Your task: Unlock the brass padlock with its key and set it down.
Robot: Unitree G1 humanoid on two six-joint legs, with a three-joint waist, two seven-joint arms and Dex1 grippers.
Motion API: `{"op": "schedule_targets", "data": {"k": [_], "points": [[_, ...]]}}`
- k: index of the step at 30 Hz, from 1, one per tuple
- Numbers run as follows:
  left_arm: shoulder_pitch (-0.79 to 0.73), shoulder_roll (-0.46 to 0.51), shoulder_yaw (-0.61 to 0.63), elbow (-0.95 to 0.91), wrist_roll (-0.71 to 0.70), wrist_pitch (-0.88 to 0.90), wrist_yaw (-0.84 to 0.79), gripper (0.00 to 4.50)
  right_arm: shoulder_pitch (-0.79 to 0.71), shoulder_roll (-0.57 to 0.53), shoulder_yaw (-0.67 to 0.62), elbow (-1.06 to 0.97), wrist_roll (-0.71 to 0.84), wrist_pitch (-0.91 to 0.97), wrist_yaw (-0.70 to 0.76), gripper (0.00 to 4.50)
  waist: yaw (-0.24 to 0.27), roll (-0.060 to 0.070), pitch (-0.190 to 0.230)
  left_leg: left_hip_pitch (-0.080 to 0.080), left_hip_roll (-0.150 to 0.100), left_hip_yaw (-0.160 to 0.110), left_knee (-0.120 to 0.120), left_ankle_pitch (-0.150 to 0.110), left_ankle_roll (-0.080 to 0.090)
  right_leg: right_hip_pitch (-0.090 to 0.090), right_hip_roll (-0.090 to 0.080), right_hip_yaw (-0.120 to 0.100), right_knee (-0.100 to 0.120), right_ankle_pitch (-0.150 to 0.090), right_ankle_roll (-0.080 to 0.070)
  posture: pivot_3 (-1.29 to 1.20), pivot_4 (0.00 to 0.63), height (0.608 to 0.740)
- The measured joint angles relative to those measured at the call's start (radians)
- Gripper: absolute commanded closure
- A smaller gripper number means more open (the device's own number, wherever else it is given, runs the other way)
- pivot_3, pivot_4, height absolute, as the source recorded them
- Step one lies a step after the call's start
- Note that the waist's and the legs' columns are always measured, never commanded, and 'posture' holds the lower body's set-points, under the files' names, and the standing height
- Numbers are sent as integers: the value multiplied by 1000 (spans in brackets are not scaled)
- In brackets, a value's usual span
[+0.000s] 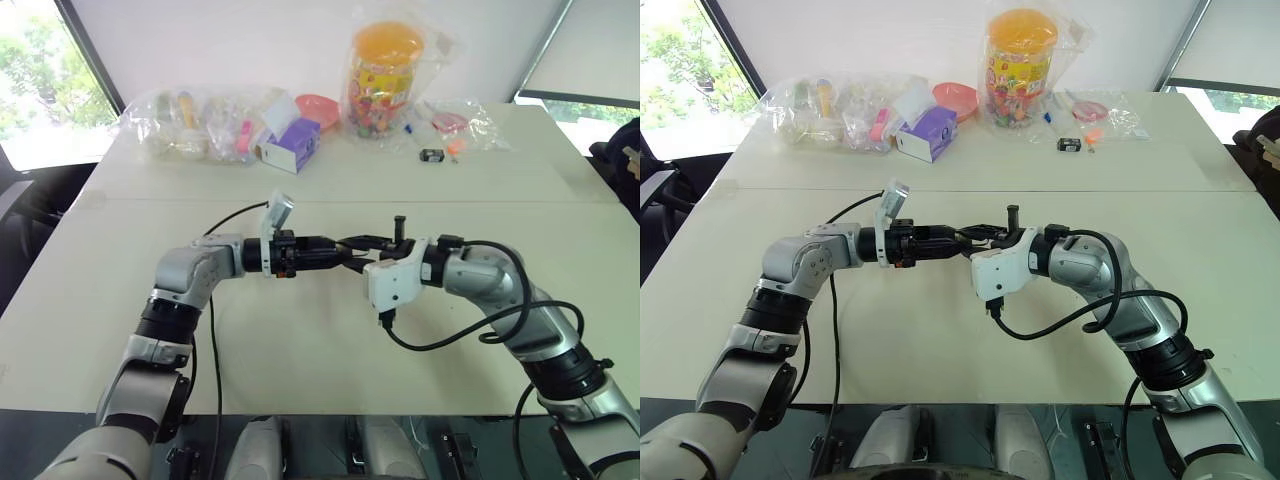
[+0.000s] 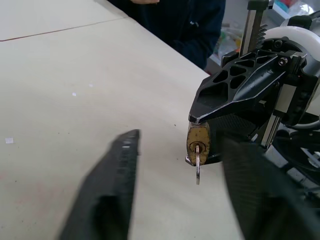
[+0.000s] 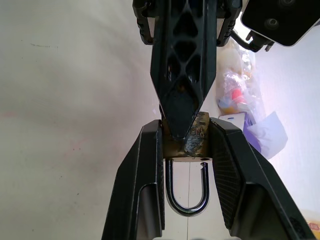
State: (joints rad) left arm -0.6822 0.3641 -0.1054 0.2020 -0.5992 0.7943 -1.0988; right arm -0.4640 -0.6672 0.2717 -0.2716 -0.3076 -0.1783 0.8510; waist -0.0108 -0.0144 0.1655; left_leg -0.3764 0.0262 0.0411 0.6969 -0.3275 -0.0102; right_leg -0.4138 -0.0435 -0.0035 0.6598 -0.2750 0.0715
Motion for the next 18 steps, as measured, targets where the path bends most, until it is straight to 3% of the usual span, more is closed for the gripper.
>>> {"op": "schedule_targets", "data": {"k": [2, 3, 14, 18], "points": [[0, -10, 0, 0, -3, 0, -16, 4209, 0, -1, -5, 0, -2, 10, 0, 3784, 0, 0, 0, 0, 0, 0, 0, 0, 0, 0, 0, 0, 0, 0, 0, 0, 150, 740], [0, -10, 1, 0, -3, -1, -17, 4448, 0, -2, -6, 0, -1, 10, 0, 3784, 0, 0, 0, 0, 0, 0, 0, 0, 0, 0, 0, 0, 0, 0, 0, 0, 150, 740], [-2, -13, 1, 2, 0, 4, -21, 4448, 0, -2, -6, -3, 7, 24, 12, 3784, 0, 0, 0, 0, 0, 0, 0, 0, 0, 0, 0, 0, 0, 0, 0, 0, 150, 740], [-1, 0, 0, -1, 1, 10, -30, 4500, 2, -2, -5, -24, 42, 57, 39, 1818, 0, 0, 0, 0, 0, 0, 0, 0, 0, 0, 0, 0, 0, 0, 0, 0, 150, 740]]}}
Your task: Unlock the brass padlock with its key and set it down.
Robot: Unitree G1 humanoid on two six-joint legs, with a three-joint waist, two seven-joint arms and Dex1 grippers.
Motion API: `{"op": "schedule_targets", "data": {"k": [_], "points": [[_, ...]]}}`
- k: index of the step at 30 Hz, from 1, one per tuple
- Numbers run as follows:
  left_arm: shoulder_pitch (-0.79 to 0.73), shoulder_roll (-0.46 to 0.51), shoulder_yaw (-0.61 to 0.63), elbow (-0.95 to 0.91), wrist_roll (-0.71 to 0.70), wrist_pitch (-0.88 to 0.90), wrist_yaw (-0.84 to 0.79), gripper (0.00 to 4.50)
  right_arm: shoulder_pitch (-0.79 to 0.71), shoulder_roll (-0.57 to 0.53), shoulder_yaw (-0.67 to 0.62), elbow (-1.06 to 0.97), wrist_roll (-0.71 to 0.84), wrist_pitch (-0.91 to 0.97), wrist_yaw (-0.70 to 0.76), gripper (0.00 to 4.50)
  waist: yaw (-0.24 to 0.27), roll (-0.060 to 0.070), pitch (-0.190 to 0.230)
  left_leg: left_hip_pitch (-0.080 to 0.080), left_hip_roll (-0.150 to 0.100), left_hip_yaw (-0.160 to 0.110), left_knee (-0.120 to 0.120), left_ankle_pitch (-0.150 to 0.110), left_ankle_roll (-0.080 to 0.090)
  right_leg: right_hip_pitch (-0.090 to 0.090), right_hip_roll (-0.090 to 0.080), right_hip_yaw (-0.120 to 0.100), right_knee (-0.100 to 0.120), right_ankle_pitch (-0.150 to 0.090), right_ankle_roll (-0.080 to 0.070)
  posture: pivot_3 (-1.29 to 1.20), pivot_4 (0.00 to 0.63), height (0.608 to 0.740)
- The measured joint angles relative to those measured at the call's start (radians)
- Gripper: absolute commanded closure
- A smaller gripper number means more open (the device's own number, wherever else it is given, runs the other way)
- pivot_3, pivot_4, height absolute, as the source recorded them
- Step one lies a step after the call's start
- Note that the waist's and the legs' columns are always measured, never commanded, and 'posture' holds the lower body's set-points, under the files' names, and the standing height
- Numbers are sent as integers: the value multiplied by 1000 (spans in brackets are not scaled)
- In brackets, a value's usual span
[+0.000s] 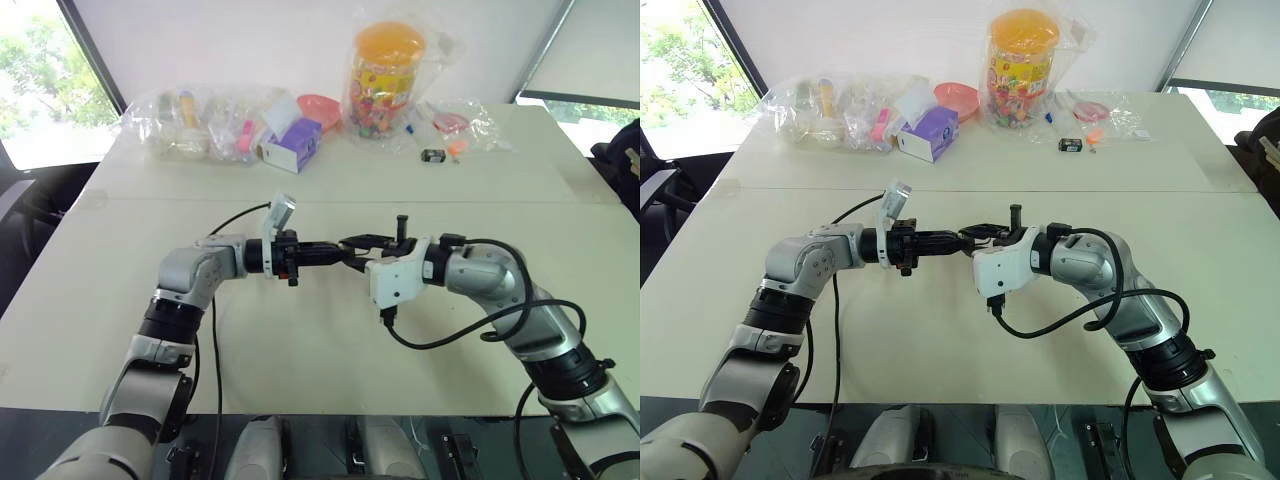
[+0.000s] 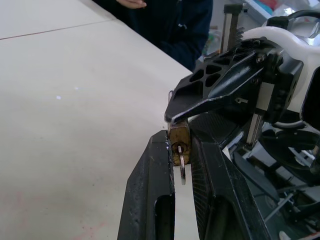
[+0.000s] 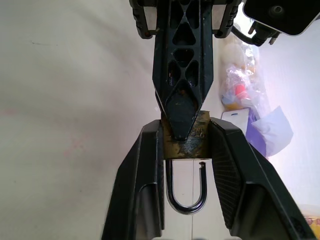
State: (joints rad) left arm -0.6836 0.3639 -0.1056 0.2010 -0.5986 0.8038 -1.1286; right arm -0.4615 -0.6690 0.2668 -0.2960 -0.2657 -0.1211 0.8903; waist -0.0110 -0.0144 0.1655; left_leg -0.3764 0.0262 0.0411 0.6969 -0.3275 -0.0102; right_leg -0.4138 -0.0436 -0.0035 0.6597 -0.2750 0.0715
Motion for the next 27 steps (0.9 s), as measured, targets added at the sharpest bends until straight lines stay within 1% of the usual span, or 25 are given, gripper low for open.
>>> {"op": "schedule_targets", "data": {"k": [1, 3, 4, 8, 11, 13, 16, 17, 18, 22, 27], "points": [[0, 8, 0, -5, 0, 2, -4, 4500, 4, -5, 0, -12, 12, 18, 15, 1372, 0, 0, 0, 0, 0, 0, 0, 0, 0, 0, 0, 0, 0, 0, 0, 0, 150, 740], [0, 18, 0, -16, -1, 3, -15, 4500, 29, -38, -2, -28, 40, 60, 52, 246, 2, 0, 0, 0, 0, 0, 0, 0, 0, 0, 0, 0, 0, 0, 0, 0, 150, 740], [1, 24, 0, -16, -1, 7, -19, 4500, 40, -47, -7, -35, 58, 87, 66, 16, 2, 0, 0, 0, 0, 0, 0, 0, 0, 1, -1, 0, 0, 0, 0, 0, 150, 740], [0, 43, 1, -16, 0, 11, -35, 4500, 73, -52, -87, -86, 193, 293, 101, 16, 1, 0, 0, 0, 0, 0, 0, 0, 0, 1, -1, 0, 0, 0, 0, 0, 150, 740], [0, 55, 1, -16, 1, 4, -52, 4500, 71, -34, -169, -135, 310, 453, 97, 946, 0, 0, 0, 0, 1, -1, 0, 0, 0, 1, -1, 0, 0, 0, 0, 0, 150, 740], [0, 57, -2, -16, 4, -8, -66, 4500, 67, 2, -205, -153, 388, 551, 77, 1983, -1, 0, 0, 0, 1, -1, 0, 0, 0, 1, -1, 0, 0, 0, 0, 0, 150, 740], [-1, 61, -19, -15, 16, -22, -85, 4500, 66, 34, -220, -165, 469, 670, 45, 3554, 0, 0, 0, 0, 0, -1, 0, 0, 0, 0, -2, 0, -1, 0, 0, 0, 150, 740], [-1, 61, -25, -15, 19, -28, -92, 4500, 66, 40, -221, -171, 488, 700, 35, 4149, 0, 0, 0, 0, 0, -1, 0, 0, 0, 0, -2, 0, -1, 0, 0, 0, 150, 740], [-1, 61, -29, -15, 21, -30, -95, 4500, 66, 47, -222, -176, 503, 724, 23, 4459, 1, 0, 0, 0, 0, -1, 0, 0, 0, 0, -2, 0, -1, 0, 0, 0, 150, 740], [-4, 61, -35, -16, 21, -34, -109, 4500, 55, 76, -223, -190, 555, 799, -33, 4459, 1, 0, 0, -1, 0, -1, 0, 0, 0, 0, -2, 0, -1, 0, 0, 0, 150, 740], [-12, 60, -37, -16, 21, -34, -109, 4500, 55, 80, -217, -204, 582, 814, -66, 4459, 0, 0, 0, -1, 0, -1, 0, 0, 0, 0, -1, 0, -1, 0, 0, 0, 150, 740]]}}
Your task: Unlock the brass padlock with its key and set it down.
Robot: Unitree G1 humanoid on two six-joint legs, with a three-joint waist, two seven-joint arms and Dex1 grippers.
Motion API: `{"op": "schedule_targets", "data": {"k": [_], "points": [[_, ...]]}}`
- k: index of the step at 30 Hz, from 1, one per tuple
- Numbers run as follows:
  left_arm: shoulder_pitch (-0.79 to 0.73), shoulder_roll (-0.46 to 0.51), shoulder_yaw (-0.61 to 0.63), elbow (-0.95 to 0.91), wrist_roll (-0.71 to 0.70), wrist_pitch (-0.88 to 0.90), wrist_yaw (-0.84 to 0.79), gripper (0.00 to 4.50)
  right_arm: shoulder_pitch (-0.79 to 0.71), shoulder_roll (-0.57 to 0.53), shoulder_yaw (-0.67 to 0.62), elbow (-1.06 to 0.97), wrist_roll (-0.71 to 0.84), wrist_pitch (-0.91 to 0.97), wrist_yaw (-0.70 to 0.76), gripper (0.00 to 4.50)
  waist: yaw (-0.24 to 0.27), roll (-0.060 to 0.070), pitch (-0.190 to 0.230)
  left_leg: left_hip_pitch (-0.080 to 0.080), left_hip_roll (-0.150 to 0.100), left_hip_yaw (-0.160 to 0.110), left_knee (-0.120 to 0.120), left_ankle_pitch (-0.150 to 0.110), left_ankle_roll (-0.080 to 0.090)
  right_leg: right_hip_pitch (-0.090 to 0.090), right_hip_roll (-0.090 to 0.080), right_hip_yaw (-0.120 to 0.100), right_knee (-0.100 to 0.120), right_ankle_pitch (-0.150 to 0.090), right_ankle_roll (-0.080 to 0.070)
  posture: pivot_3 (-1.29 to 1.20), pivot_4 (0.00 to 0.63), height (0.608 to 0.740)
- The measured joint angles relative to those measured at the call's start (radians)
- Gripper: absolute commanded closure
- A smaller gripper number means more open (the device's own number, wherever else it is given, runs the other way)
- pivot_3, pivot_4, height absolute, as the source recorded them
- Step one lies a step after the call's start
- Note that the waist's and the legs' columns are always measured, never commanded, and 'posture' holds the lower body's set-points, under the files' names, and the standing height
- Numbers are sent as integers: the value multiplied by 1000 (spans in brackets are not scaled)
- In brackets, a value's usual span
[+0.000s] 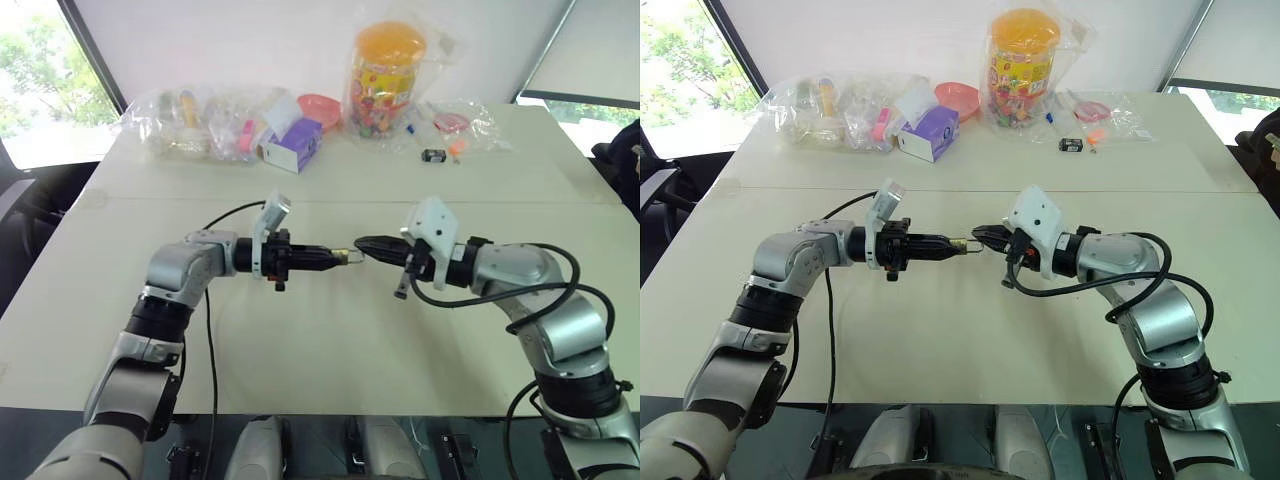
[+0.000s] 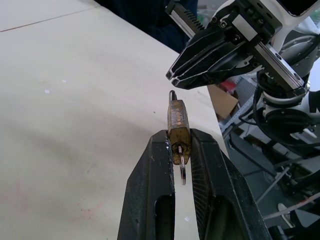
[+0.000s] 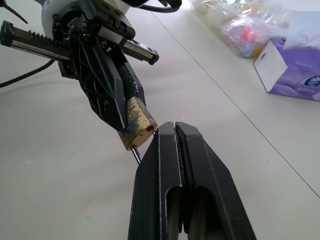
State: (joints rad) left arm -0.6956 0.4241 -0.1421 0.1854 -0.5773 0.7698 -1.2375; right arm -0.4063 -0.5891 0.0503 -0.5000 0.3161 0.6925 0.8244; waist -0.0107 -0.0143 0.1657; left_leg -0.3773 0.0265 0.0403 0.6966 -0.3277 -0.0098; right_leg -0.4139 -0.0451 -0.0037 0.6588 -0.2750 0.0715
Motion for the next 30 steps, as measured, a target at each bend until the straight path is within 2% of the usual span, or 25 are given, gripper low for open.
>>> {"op": "schedule_targets", "data": {"k": [23, 27, 30], "points": [[-9, 25, 4, -48, -23, 29, -30, 4500, 81, -46, 71, 141, -61, -157, 7, 4459, 0, 0, 0, -1, 0, 0, 0, 0, 0, -1, 1, 0, -1, 0, 0, 0, 150, 740], [-15, 10, 3, -39, -20, 25, -20, 4500, 98, -57, 73, 132, -62, -159, 7, 4459, 2, 0, 0, -1, 0, 0, 0, 0, 0, -1, 1, 0, -1, 0, 0, 0, 150, 740], [-22, -22, -1, 2, 2, 1, 6, 4500, 171, -88, 47, 65, -54, -140, 2, 4459, 9, 0, 0, -3, -1, -1, 0, 0, 0, -1, 1, -1, -3, 0, 0, 0, 150, 740]]}}
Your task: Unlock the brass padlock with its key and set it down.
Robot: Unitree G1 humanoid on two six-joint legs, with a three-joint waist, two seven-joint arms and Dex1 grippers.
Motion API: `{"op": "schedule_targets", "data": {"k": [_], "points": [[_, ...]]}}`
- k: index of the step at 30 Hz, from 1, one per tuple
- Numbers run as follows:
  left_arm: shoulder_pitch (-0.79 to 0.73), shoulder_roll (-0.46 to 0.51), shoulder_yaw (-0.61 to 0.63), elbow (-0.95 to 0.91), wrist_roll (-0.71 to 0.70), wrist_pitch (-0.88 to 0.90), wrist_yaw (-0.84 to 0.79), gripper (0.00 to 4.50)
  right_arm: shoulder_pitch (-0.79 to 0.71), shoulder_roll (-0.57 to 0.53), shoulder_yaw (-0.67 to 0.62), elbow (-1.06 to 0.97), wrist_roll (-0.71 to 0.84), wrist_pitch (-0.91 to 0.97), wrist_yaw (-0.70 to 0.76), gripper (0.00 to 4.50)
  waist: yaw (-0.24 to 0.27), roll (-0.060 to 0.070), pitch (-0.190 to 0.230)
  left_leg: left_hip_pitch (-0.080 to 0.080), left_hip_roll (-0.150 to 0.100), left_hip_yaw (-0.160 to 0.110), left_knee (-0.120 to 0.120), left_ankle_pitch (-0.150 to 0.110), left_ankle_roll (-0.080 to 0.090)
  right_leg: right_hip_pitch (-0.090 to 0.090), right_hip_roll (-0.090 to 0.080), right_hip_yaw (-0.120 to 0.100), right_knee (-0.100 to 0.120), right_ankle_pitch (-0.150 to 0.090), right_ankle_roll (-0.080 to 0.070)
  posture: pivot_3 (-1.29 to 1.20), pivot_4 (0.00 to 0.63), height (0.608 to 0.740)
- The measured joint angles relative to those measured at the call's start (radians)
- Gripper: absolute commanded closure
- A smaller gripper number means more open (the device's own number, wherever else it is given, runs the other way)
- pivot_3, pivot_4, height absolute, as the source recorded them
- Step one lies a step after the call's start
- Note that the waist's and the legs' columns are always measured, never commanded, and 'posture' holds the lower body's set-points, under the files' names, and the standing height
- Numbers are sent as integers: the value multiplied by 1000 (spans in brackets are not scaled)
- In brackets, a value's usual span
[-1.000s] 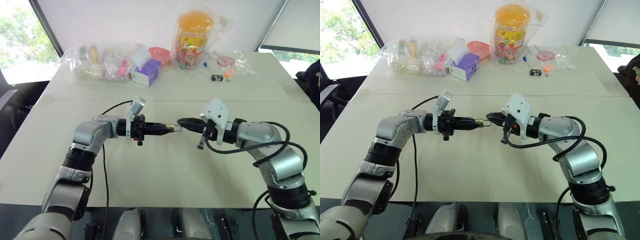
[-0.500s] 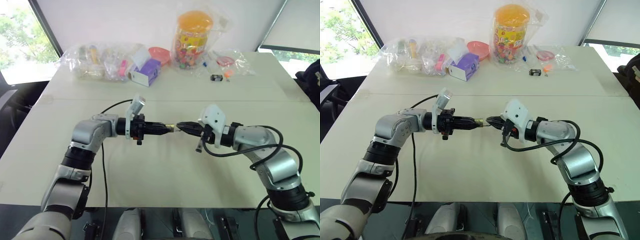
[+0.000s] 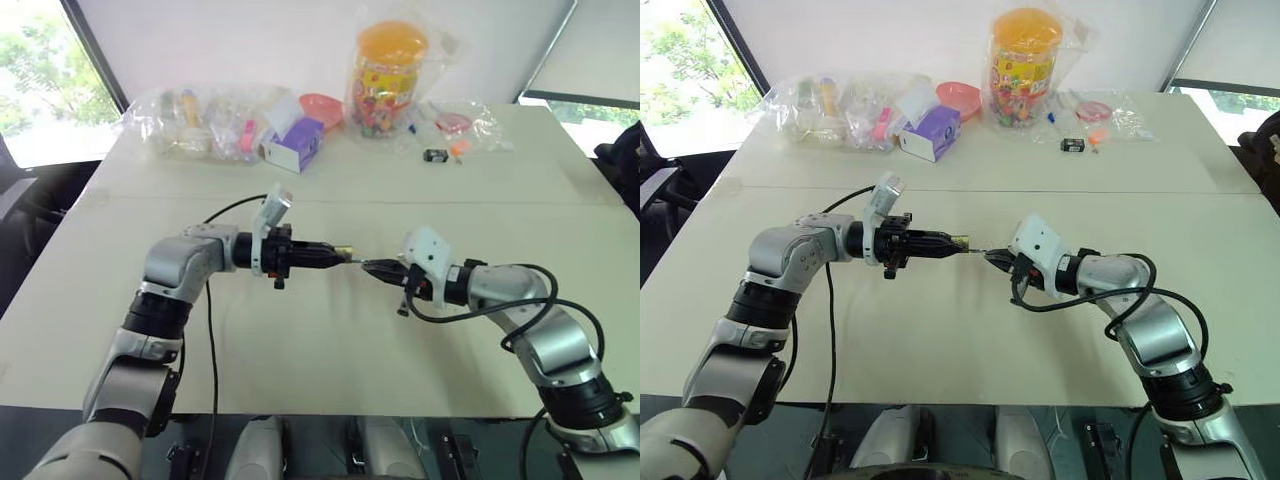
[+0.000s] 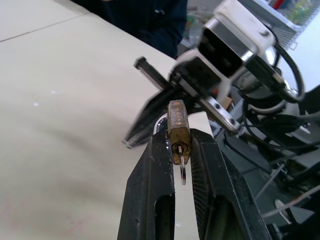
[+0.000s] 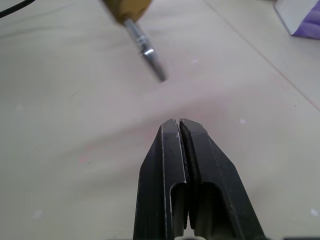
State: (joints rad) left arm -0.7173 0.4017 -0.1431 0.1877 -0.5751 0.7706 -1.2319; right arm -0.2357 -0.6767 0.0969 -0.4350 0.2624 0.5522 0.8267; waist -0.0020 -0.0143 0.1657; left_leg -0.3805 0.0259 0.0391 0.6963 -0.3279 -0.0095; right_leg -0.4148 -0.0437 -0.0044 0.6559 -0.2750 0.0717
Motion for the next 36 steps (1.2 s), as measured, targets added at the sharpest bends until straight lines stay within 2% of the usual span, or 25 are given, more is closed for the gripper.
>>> {"op": "schedule_targets", "data": {"k": [4, 10, 16, 20, 27, 36], "points": [[-1, -45, -17, 78, 34, -14, 30, 4500, 83, -40, -57, -105, 33, 63, -17, 4459, 5, 0, 0, -3, 0, 0, 1, 0, 0, -2, 0, 0, -1, 0, 0, 0, 150, 740], [-13, -195, -26, 276, 69, 9, 131, 4500, 201, -56, -131, -246, 66, 156, -83, 4459, 13, 0, 0, -10, -1, -2, 2, 0, 0, -8, 1, -1, -1, 1, 2, 0, 150, 740], [-128, -294, 43, 502, 84, -5, 225, 4500, 250, -41, -179, -316, 80, 204, -158, 4459, 14, 0, 0, -10, -4, -2, 2, 0, 0, -9, 2, -1, -1, 1, 2, 0, 150, 740], [-161, -309, 50, 629, 139, -89, 245, 4500, 259, -27, -178, -343, 86, 224, -196, 4459, 10, 0, 0, -10, -4, -2, 2, 0, 1, -9, 2, -1, -1, 1, 2, 0, 150, 740], [-162, -317, 43, 667, 196, -194, 211, 4500, 251, -27, -167, -347, 94, 229, -220, 4459, 12, 0, -1, -9, -4, -2, 2, 0, 0, -8, 2, -1, -1, 1, 2, 0, 150, 740], [-167, -328, 60, 693, 259, -322, 292, 4500, 227, -27, -144, -347, 95, 228, -232, 4459, 12, 0, -1, -8, -3, -2, 2, 0, 1, -7, 1, -1, -1, 2, 3, 0, 150, 740]]}}
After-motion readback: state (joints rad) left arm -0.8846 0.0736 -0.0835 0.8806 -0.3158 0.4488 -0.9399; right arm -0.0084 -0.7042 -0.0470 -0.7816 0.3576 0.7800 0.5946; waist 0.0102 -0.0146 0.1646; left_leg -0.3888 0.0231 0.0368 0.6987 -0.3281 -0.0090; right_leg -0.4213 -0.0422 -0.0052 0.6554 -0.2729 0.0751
